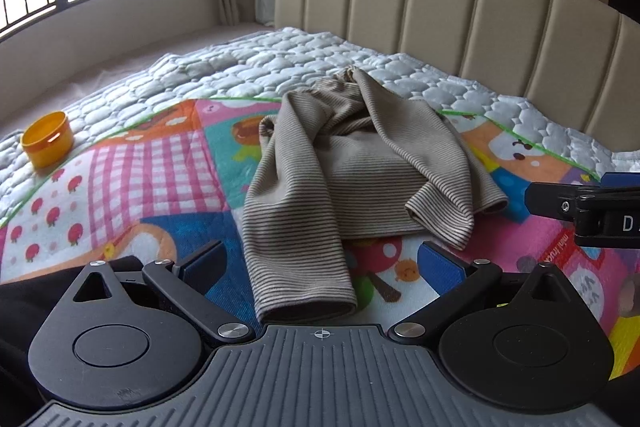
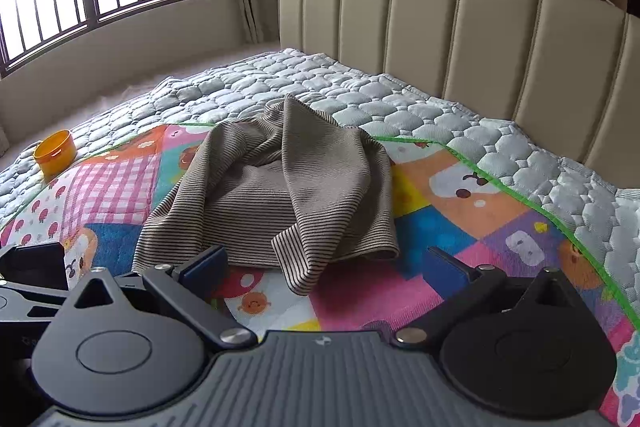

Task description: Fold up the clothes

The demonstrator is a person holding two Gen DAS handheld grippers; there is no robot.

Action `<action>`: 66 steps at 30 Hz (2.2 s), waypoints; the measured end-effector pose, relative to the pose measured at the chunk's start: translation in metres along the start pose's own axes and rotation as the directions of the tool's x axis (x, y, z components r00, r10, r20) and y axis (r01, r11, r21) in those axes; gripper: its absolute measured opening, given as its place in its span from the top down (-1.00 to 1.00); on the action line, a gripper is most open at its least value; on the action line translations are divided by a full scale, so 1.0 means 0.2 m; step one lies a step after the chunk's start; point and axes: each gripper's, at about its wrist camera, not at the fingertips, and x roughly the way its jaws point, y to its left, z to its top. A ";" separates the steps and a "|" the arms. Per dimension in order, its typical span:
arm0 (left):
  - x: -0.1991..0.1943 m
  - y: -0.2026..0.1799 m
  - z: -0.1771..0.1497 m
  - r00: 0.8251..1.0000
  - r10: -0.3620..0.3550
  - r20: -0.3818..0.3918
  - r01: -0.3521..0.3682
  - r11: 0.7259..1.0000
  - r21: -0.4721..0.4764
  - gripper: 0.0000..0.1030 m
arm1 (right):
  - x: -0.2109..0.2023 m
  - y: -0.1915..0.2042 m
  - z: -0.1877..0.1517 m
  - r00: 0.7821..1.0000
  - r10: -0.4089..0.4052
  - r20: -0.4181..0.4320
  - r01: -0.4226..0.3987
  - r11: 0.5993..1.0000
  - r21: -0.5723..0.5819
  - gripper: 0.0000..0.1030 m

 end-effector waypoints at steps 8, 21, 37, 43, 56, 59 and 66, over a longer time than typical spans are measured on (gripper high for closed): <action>0.01 0.01 -0.02 1.000 0.000 -0.003 0.000 1.000 -0.008 -1.00 | 0.05 0.00 -0.04 1.000 -0.004 -0.003 0.004 1.000 -0.003 -1.00; 0.00 0.02 -0.02 1.000 0.003 -0.005 -0.003 1.000 -0.015 -1.00 | 0.04 0.02 -0.08 1.000 -0.024 0.009 0.024 0.998 -0.053 -1.00; 0.01 0.02 -0.02 1.000 0.007 -0.016 -0.007 1.000 -0.019 -1.00 | 0.03 0.05 -0.03 0.999 -0.032 -0.018 0.030 0.997 -0.066 -1.00; 0.00 0.03 -0.02 1.000 0.007 -0.018 -0.007 1.000 -0.022 -1.00 | 0.03 0.05 -0.03 0.999 -0.032 -0.028 0.030 0.997 -0.067 -1.00; 0.01 0.03 -0.02 1.000 0.009 -0.021 -0.009 0.999 -0.034 -1.00 | 0.04 0.05 -0.02 0.999 -0.032 -0.040 0.029 0.997 -0.070 -1.00; 0.01 0.03 -0.01 1.000 0.010 -0.023 -0.010 0.999 -0.041 -1.00 | 0.04 0.05 -0.03 0.999 -0.031 -0.042 0.028 0.997 -0.070 -1.00; 0.01 0.03 -0.01 1.000 0.011 -0.024 -0.012 0.999 -0.043 -1.00 | 0.05 0.05 -0.02 0.998 -0.032 -0.051 0.028 0.997 -0.073 -1.00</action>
